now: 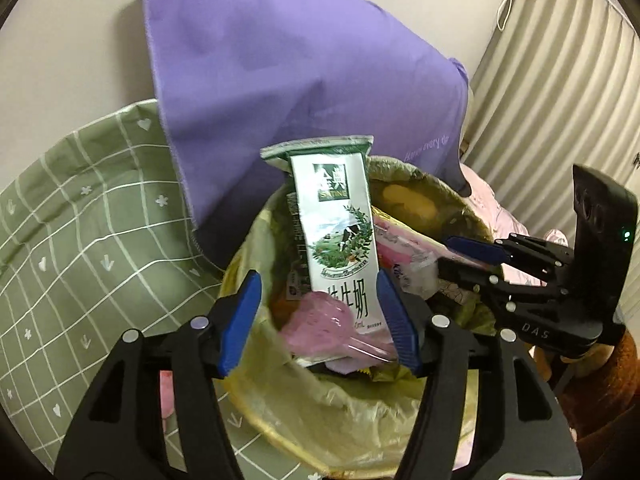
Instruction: Collect trash
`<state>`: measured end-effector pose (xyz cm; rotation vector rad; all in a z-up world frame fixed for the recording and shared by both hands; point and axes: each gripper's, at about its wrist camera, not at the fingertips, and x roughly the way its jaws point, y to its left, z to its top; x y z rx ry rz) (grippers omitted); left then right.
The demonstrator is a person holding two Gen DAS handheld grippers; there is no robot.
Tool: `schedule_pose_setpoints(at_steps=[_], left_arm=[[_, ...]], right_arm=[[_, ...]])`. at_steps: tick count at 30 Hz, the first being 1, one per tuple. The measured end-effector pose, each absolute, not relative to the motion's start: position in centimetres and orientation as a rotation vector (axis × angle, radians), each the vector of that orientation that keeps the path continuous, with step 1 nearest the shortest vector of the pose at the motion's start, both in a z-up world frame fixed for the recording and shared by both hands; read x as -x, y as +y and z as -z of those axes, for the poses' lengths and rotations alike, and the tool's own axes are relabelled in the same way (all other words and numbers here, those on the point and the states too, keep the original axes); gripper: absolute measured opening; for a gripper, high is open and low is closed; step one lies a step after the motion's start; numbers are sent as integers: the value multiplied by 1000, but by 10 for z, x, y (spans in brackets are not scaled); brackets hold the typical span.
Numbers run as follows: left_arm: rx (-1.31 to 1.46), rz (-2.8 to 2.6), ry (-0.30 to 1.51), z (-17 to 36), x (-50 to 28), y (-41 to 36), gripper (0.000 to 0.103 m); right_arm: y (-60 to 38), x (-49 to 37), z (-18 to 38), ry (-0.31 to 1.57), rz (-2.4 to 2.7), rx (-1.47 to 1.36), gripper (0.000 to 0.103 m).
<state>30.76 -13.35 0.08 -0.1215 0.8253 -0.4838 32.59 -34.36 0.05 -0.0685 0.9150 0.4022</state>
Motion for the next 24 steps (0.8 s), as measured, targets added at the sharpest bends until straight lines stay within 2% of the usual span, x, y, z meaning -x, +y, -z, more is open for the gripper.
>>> schedule_pose_setpoints(at_steps=[2,8,19,24], left_arm=[[146,457,798,-7,-293,-119,58],[111,316,729,-20,-224,-71,73],[50,94,721,-19,-61,22,73],[12,31,678,-23,-9,38,73]], right_arm=[[-341,-314,-6,899,-387,40,44],[-316,-265,-29,831,-310,29,44],[-237,-132,-55,815,-391,-50,44],[-209,-77,-68,759,-416,-29,44]])
